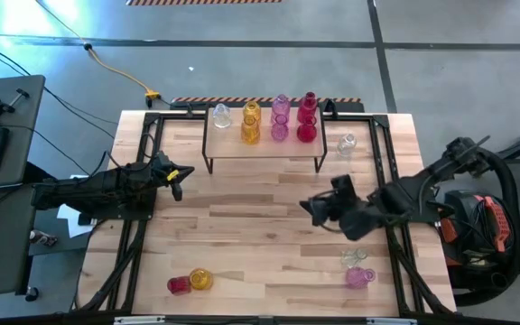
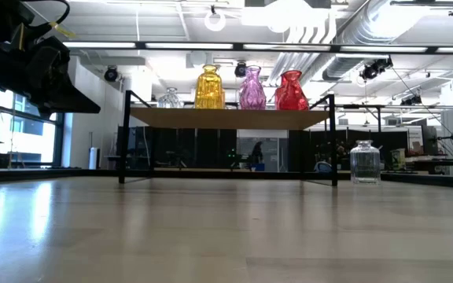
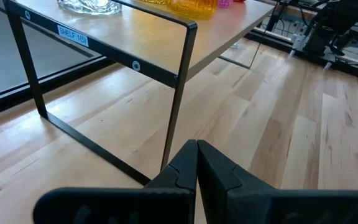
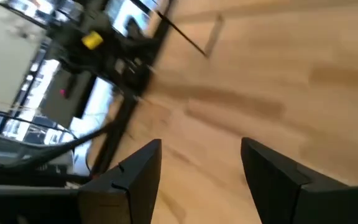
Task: Sort vases onto shelf
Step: Put the bottom transparent vase aligned with the other transparent vase on the shelf
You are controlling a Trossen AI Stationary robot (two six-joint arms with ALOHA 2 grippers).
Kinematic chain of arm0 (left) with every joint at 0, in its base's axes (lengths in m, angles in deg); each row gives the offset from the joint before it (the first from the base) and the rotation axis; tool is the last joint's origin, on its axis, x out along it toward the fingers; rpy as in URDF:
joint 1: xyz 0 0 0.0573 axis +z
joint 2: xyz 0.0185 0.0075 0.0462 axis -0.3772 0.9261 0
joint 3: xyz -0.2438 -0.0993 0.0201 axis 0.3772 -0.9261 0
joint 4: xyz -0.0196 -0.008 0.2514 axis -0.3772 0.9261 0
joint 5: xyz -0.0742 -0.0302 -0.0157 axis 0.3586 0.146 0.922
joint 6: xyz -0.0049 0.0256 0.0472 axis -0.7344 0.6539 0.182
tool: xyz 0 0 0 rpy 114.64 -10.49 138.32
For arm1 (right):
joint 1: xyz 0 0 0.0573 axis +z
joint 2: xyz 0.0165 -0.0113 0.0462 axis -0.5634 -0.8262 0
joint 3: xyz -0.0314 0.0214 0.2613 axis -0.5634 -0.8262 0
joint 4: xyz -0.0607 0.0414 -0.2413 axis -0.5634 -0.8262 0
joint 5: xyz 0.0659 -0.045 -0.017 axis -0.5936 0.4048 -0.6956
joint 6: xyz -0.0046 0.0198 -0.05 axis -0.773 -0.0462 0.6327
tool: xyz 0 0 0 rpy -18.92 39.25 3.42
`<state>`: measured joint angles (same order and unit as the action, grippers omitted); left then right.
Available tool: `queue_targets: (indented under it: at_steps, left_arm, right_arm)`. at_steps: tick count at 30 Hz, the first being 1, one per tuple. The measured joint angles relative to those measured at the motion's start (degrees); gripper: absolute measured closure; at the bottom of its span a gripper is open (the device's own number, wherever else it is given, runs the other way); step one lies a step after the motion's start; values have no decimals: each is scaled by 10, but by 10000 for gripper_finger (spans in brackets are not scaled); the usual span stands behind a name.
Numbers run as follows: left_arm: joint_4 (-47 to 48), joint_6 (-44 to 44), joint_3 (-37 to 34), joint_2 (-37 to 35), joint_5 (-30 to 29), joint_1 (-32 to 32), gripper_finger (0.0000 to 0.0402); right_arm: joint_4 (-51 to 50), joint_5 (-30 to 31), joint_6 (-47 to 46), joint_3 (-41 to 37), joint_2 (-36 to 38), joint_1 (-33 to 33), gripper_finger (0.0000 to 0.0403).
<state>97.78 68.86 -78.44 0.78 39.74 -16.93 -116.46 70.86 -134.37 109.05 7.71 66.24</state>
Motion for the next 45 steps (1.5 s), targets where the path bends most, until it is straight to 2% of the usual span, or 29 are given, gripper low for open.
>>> queue_targets:
  at_steps: [5,13,20,23,34,45]
  left_arm:
    - [0,0,0,0,0,0,401]
    - [0,0,0,0,0,0,401]
    - [0,0,0,0,0,0,401]
    - [0,0,0,0,0,0,401]
    - [0,0,0,0,0,0,401]
    - [0,0,0,0,0,0,401]
  right_arm:
    - [-108,-83,-154,0,0,41,201]
    - [-177,-212,-233,0,8,88,201]
    - [-268,-249,-345,0,43,161,201]
    - [-294,-285,-383,0,44,191,201]
    - [-365,-321,-389,0,14,230,201]
    - [-324,-358,-381,-41,12,230,201]
